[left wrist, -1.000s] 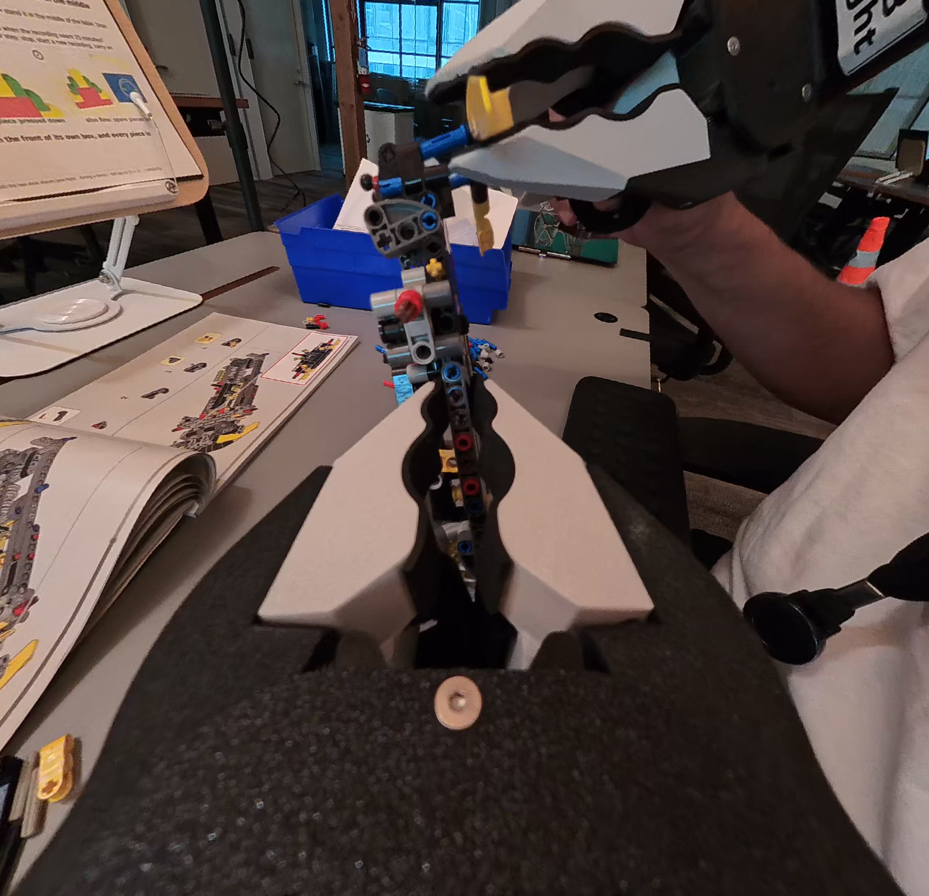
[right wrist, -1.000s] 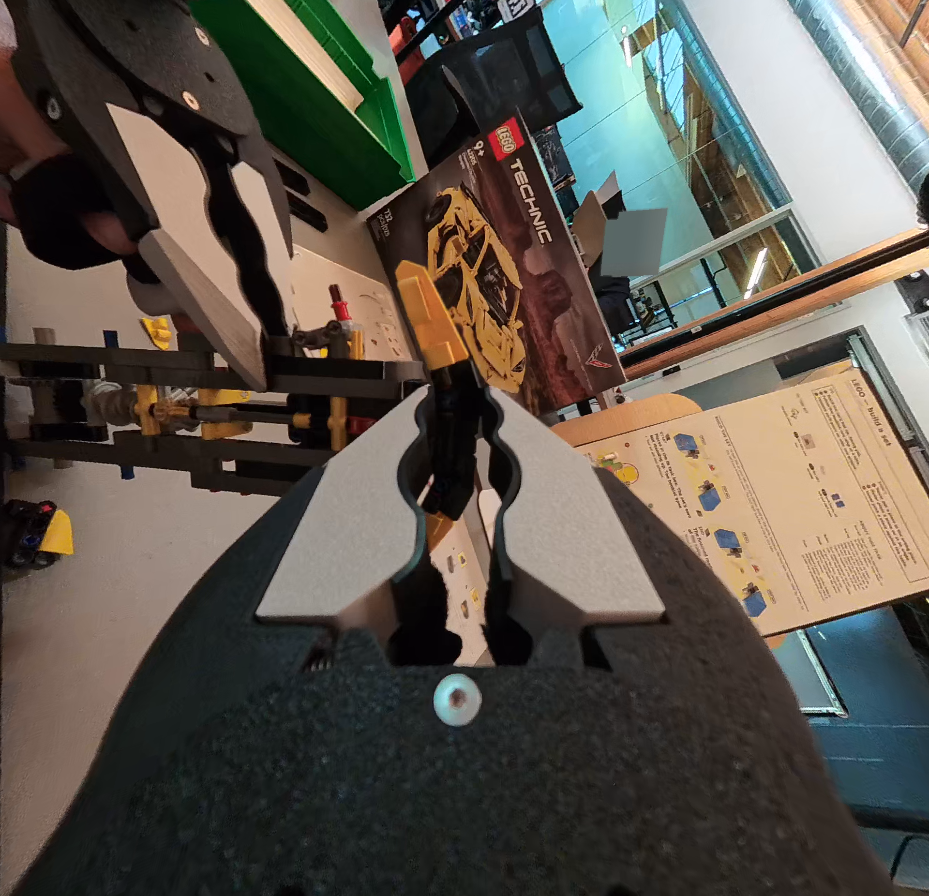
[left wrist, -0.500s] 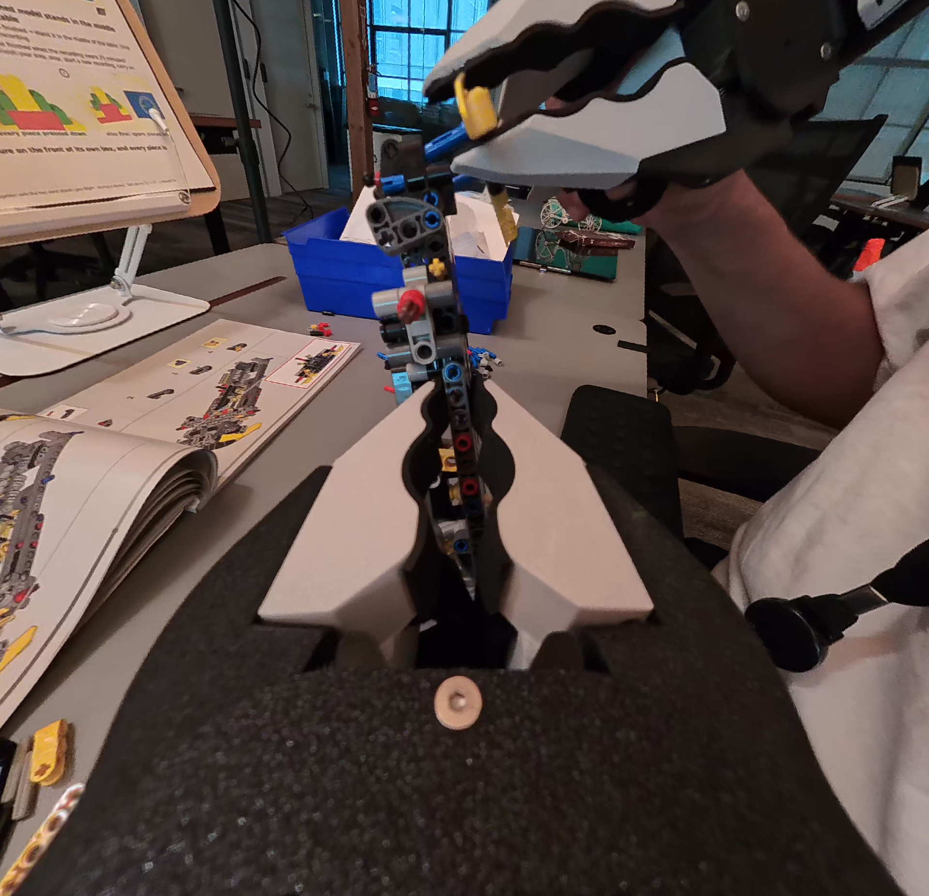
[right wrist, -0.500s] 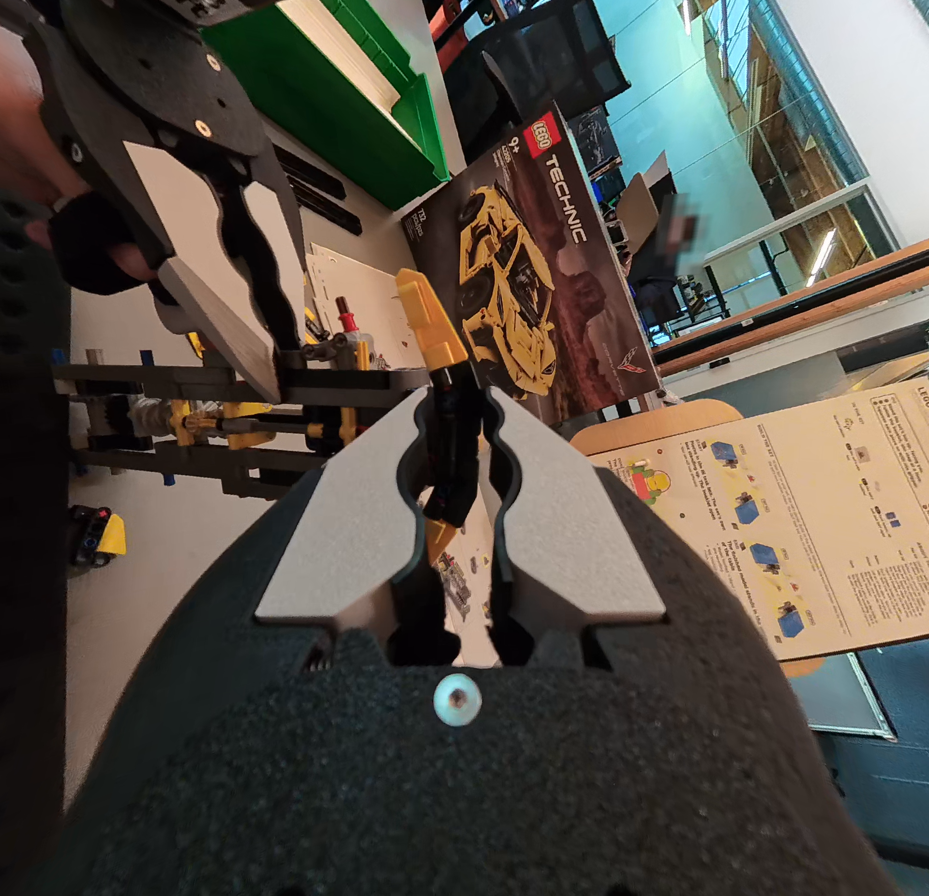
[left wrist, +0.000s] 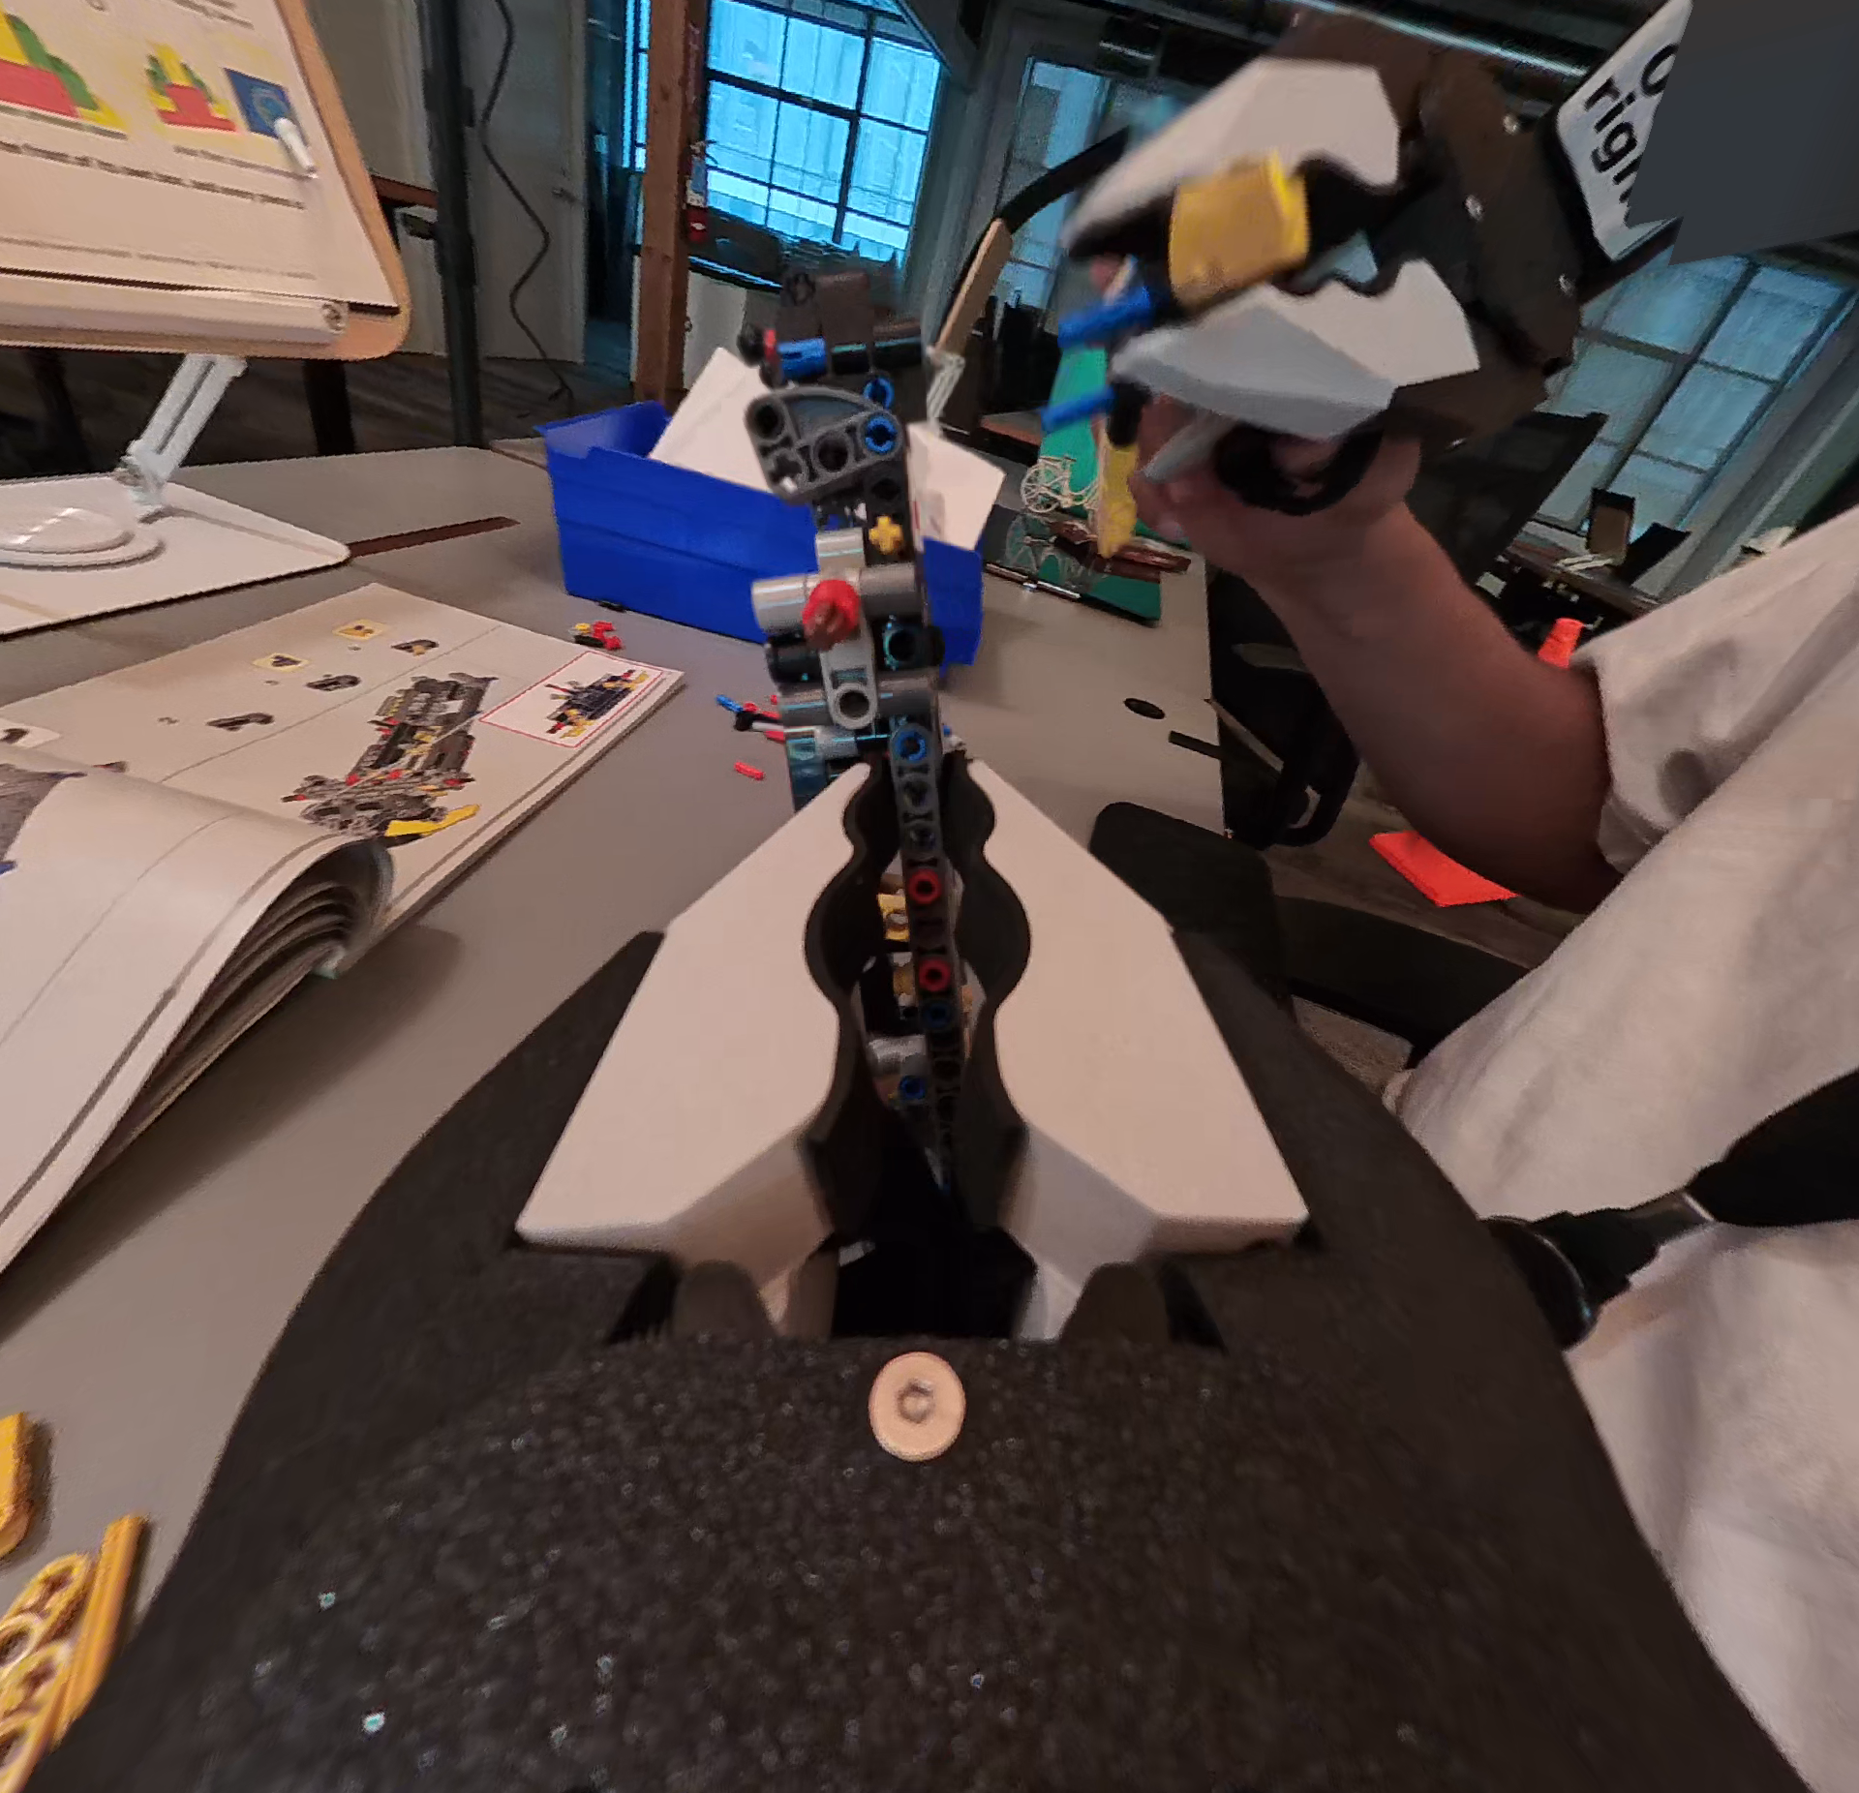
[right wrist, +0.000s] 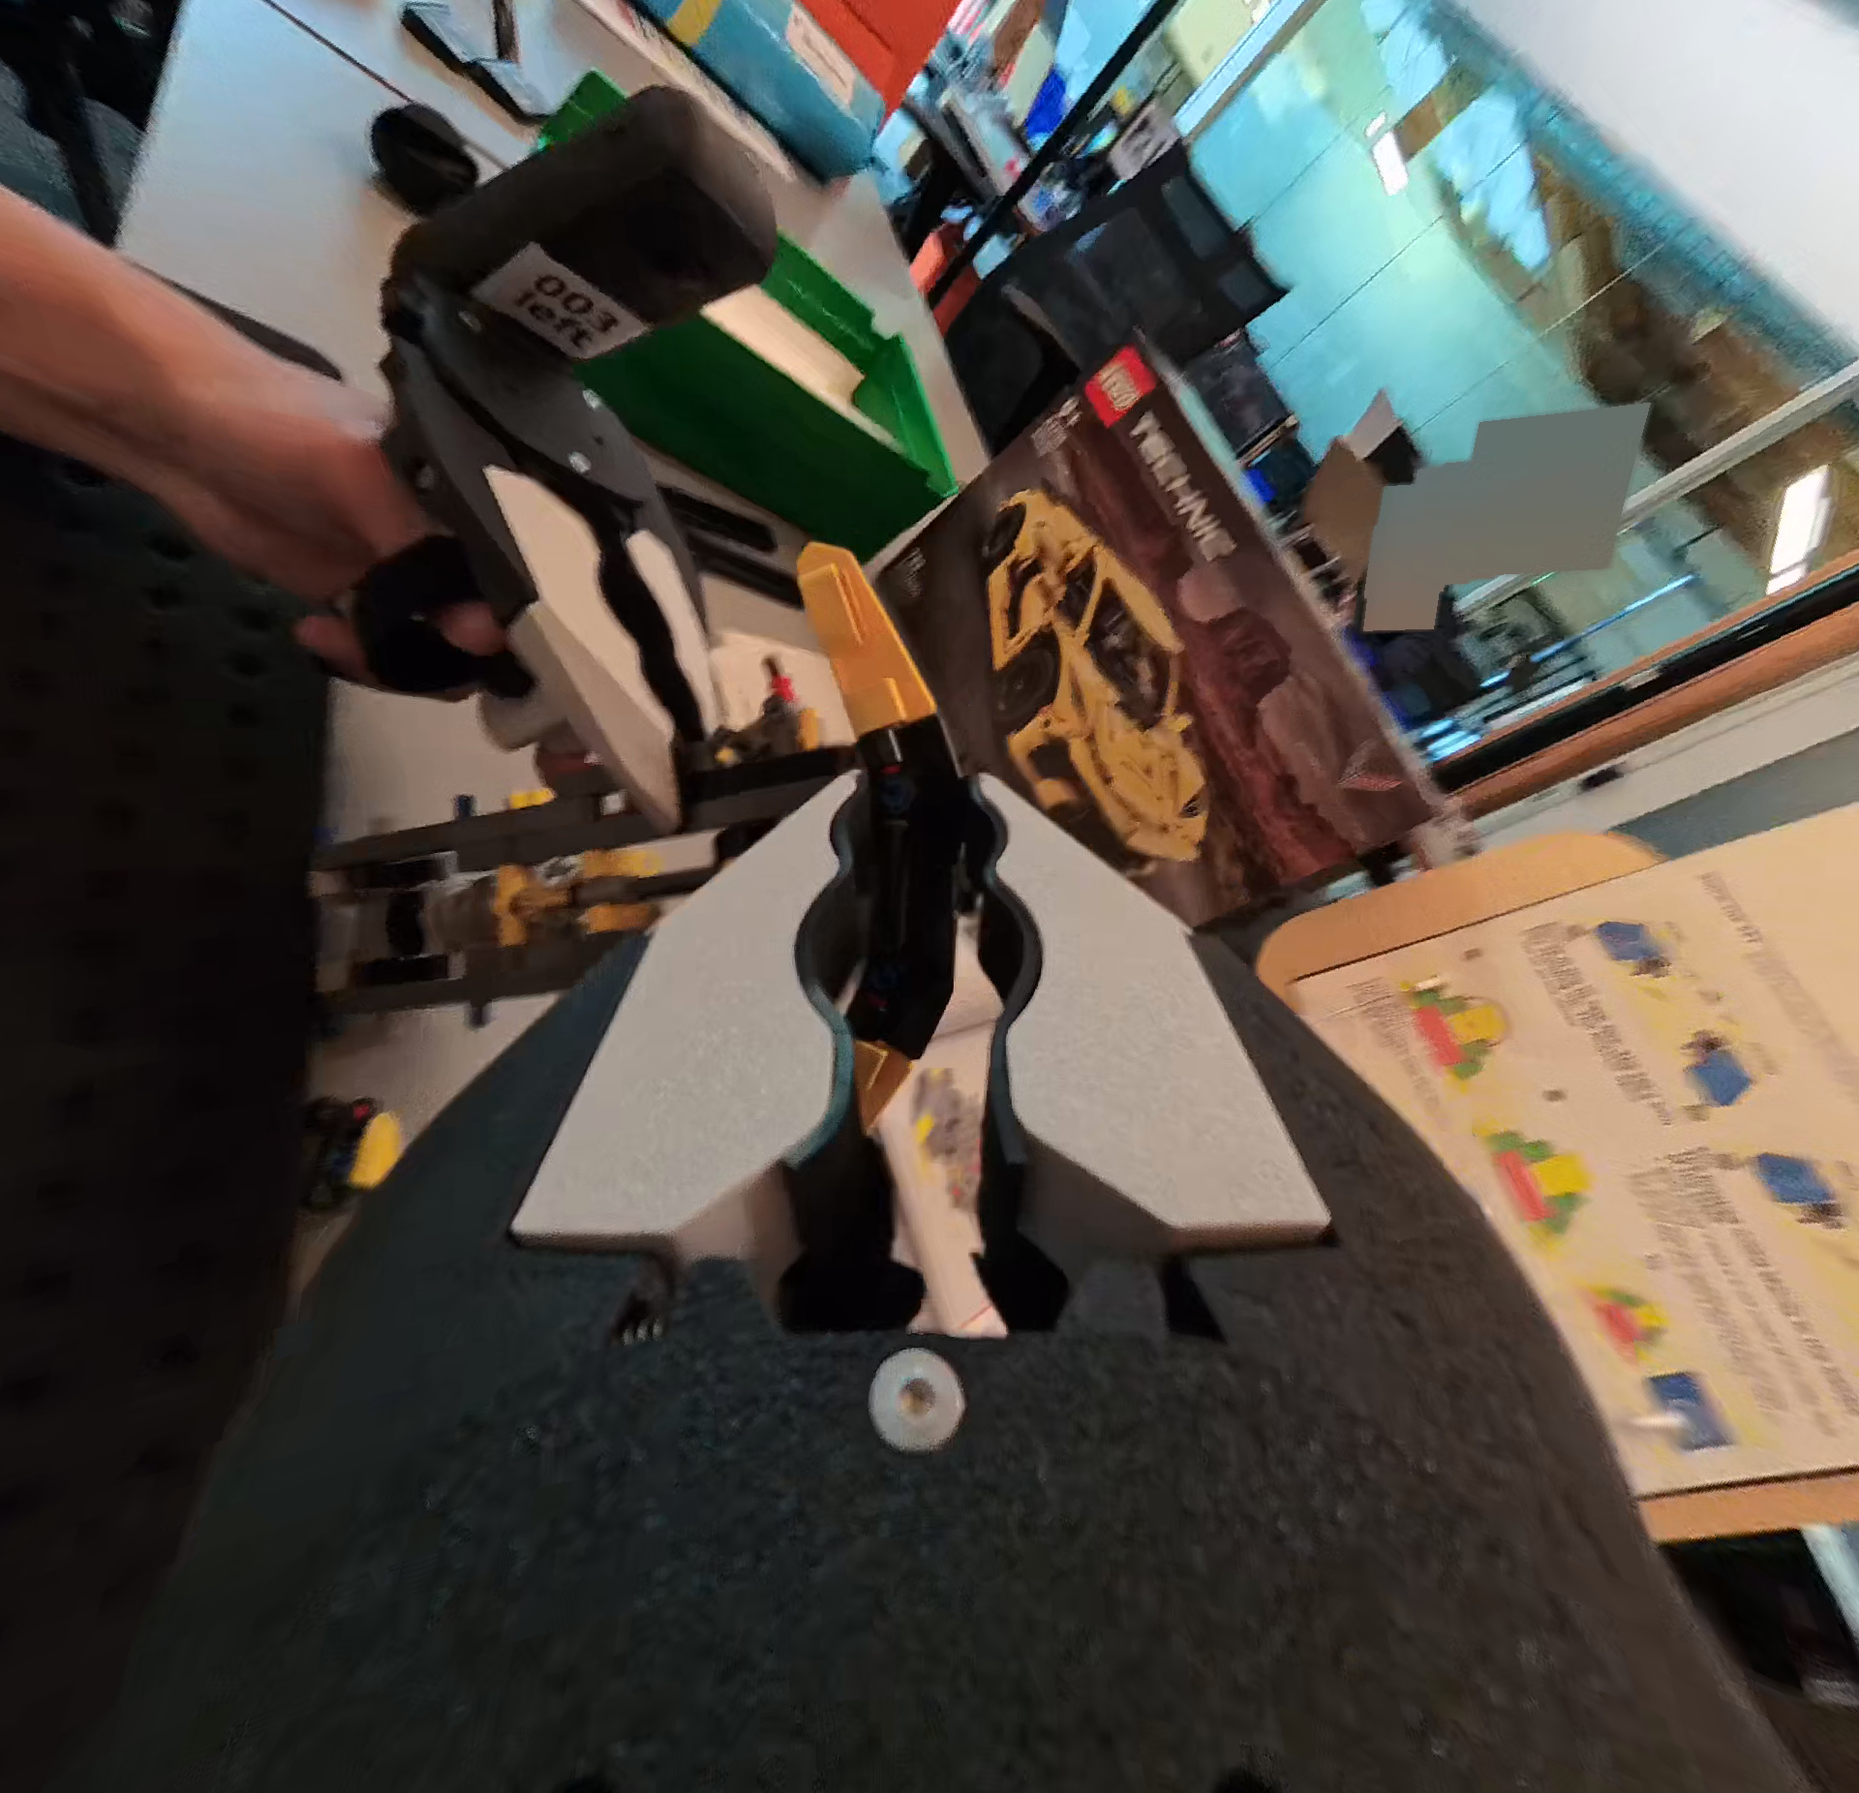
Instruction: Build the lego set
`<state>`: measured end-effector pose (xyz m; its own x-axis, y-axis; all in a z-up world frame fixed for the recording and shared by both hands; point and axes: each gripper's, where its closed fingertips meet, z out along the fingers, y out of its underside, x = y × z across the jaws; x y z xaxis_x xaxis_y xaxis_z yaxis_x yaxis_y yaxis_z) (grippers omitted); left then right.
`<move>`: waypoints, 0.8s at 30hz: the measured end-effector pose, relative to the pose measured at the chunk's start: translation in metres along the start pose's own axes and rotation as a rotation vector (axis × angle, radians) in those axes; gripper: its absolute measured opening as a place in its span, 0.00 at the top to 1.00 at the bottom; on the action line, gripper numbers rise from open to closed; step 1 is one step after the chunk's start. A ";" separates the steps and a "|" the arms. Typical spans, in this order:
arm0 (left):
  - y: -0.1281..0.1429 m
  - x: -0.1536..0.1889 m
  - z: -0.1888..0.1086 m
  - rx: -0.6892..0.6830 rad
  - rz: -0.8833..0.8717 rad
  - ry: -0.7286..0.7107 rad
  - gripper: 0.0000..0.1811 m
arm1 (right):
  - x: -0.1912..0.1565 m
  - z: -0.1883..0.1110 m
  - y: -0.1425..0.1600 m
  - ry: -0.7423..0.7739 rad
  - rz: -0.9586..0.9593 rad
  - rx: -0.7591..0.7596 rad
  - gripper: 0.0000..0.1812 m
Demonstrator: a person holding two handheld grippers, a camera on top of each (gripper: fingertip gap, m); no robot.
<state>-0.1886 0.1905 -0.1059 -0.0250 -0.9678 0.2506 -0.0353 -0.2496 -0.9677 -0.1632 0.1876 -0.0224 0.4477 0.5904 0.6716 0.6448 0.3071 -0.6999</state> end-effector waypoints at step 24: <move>0.001 -0.011 -0.002 -0.011 -0.036 -0.045 0.96 | -0.134 -0.010 0.200 -0.575 0.502 -0.576 0.85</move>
<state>-0.1903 0.2005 -0.1095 0.0211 -0.9588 0.2833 -0.0465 -0.2840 -0.9577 -0.0881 0.1629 -0.2497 0.4813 0.8765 -0.0041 0.7346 -0.4059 -0.5437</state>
